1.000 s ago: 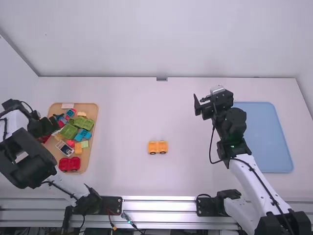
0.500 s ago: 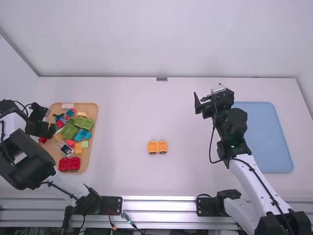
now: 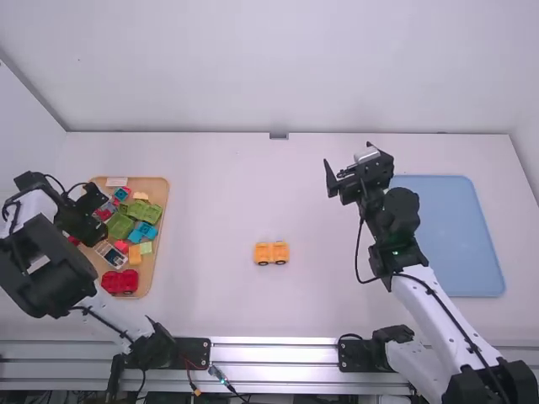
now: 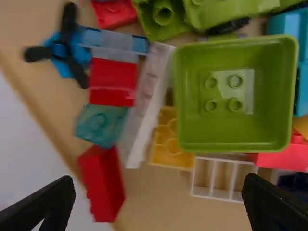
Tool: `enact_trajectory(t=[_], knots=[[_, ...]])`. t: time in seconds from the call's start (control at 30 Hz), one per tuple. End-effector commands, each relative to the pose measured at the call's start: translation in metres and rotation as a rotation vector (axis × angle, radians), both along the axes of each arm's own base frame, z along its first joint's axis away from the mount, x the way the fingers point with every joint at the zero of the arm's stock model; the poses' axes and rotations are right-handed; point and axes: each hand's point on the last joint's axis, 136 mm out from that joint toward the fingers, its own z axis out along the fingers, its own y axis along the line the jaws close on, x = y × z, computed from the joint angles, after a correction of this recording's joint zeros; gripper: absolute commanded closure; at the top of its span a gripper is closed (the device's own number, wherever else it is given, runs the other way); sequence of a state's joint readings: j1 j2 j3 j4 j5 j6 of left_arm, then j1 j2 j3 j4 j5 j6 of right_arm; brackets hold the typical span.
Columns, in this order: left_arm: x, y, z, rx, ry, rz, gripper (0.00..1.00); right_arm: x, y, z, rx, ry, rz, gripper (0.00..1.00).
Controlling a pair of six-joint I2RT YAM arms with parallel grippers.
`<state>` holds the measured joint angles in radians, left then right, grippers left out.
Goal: Assemble lego blocks to make yellow taxi
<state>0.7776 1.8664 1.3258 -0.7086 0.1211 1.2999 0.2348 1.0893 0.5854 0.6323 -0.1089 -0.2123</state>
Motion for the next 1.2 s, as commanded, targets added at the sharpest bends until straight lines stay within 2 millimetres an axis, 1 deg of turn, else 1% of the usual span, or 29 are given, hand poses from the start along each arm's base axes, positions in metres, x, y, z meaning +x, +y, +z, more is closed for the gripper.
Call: enact_trajectory(t=[0.0, 0.07, 0.17, 0.27, 0.3, 0.33, 0.4, 0.53, 0.57, 0.8, 1.03, 1.17], knots=[[-0.015, -0.001, -0.014, -0.013, 0.077, 0.007, 0.1, 0.002, 0.0, 0.021, 0.016, -0.042, -0.001, 0.01], [-0.013, -0.004, -0.019, -0.025, 0.082, 0.001, 0.12, 0.002, 0.001, 0.021, 0.017, -0.045, 0.001, 0.01], [-0.014, 0.0, -0.021, -0.026, 0.078, 0.013, 0.15, 0.003, 0.0, 0.021, 0.017, -0.044, -0.002, 0.01], [-0.013, -0.001, -0.022, -0.036, 0.072, 0.011, 0.18, 0.002, 0.002, 0.02, 0.016, -0.04, 0.003, 0.01], [-0.013, -0.001, -0.023, -0.036, 0.072, 0.01, 0.24, 0.002, 0.003, 0.019, 0.015, -0.037, 0.006, 0.01], [-0.012, -0.001, -0.024, -0.034, 0.074, 0.009, 0.26, 0.002, 0.003, 0.019, 0.014, -0.036, 0.007, 0.01], [-0.013, 0.0, -0.027, -0.037, 0.081, 0.023, 0.25, 0.002, 0.004, 0.017, 0.013, -0.029, 0.008, 0.01], [-0.013, -0.004, -0.027, -0.054, 0.078, 0.025, 0.27, 0.003, 0.0, 0.016, 0.012, -0.025, -0.001, 0.01], [-0.013, -0.003, -0.027, -0.049, 0.081, 0.033, 0.3, 0.003, 0.001, 0.016, 0.012, -0.024, 0.001, 0.01], [-0.017, 0.001, -0.029, -0.053, 0.081, 0.07, 0.37, 0.003, 0.0, 0.016, 0.012, -0.025, -0.001, 0.01], [-0.018, 0.004, -0.039, -0.034, 0.064, 0.083, 0.38, 0.003, 0.0, 0.017, 0.012, -0.027, -0.002, 0.01], [-0.016, 0.002, -0.041, -0.031, 0.062, 0.078, 0.4, 0.002, 0.004, 0.017, 0.012, -0.027, 0.009, 0.01]])
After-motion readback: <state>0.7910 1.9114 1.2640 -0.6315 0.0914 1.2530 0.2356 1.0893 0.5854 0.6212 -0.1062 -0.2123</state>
